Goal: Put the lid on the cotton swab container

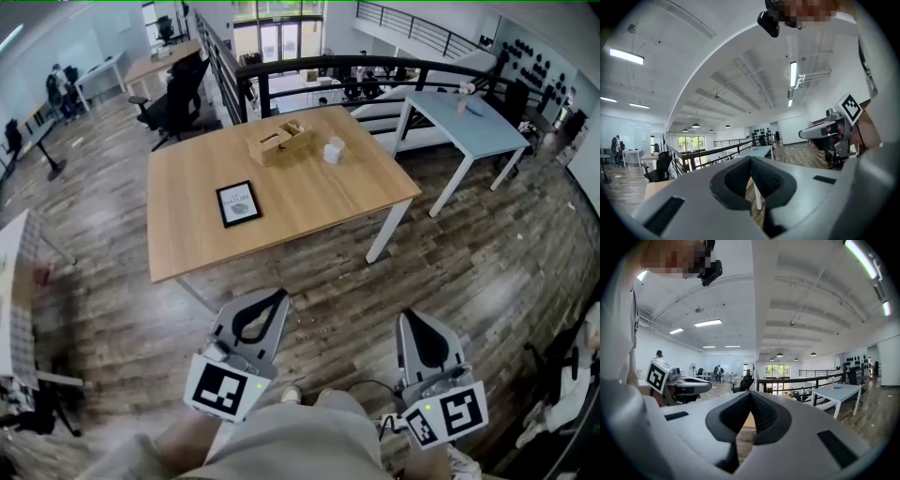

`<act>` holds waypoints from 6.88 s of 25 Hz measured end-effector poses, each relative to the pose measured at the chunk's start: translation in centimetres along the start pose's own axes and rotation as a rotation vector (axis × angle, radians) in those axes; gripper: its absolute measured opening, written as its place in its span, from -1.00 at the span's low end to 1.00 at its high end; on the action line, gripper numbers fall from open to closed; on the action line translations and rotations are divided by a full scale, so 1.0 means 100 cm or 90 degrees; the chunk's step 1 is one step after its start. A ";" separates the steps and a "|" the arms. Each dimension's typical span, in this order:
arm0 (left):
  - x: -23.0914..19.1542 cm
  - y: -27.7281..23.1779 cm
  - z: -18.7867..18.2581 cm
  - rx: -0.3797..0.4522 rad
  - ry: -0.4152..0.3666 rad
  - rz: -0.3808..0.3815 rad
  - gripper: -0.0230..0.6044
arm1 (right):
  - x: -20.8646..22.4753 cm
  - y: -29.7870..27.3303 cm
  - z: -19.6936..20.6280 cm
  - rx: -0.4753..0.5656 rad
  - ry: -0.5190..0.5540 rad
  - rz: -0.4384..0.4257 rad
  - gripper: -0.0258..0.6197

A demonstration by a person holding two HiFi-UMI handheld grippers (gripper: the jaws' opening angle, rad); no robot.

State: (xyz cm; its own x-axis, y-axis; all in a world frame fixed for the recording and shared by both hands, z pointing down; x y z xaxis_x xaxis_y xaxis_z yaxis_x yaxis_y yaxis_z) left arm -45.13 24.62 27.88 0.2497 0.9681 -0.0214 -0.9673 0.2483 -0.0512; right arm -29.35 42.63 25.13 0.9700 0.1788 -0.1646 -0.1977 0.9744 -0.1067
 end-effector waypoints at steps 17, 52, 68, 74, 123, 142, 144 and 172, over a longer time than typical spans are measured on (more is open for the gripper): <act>-0.021 -0.130 0.012 -0.018 -0.020 0.020 -0.86 | 0.103 -0.073 0.028 -0.017 -0.017 0.009 -0.84; -0.061 -0.431 0.009 -0.053 -0.037 -0.063 -0.86 | 0.365 -0.272 0.092 -0.049 -0.042 -0.076 -0.84; -0.236 -0.561 0.024 -0.078 0.003 -0.108 -0.86 | 0.412 -0.504 0.092 -0.094 -0.029 -0.136 -0.84; -0.301 -0.595 0.024 -0.076 0.014 -0.108 -0.86 | 0.423 -0.584 0.086 -0.095 -0.067 -0.152 -0.84; -0.344 -0.716 0.123 -0.250 0.118 -0.390 -0.86 | 0.499 -0.850 0.245 -0.280 -0.045 -0.436 -0.84; -0.368 -0.727 0.227 -0.341 0.201 -0.357 -0.85 | 0.444 -0.880 0.344 -0.399 0.043 -0.492 -0.84; -0.366 -0.724 0.227 -0.338 0.204 -0.353 -0.85 | 0.435 -0.877 0.339 -0.391 0.044 -0.508 -0.83; -0.359 -0.660 0.145 -0.263 0.144 -0.355 -0.85 | 0.416 -0.818 0.223 -0.248 -0.015 -0.486 -0.83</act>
State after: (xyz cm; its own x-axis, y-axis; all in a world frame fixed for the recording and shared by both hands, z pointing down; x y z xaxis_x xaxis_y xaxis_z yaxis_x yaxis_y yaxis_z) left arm 9.13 -26.05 46.51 0.7464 0.6599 -0.0862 -0.6096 0.6261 -0.4861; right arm 30.37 -26.62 48.86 0.8591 -0.5000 0.1096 0.4805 0.7140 -0.5093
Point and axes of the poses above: the fingertips, and each gripper's own axes: y backward along the fingers, x to its right, z out of its underside, the point moved 7 cm from there along y, backward along the fingers, and after that the axes turned 7 degrees about y, right-handed, at the moved point
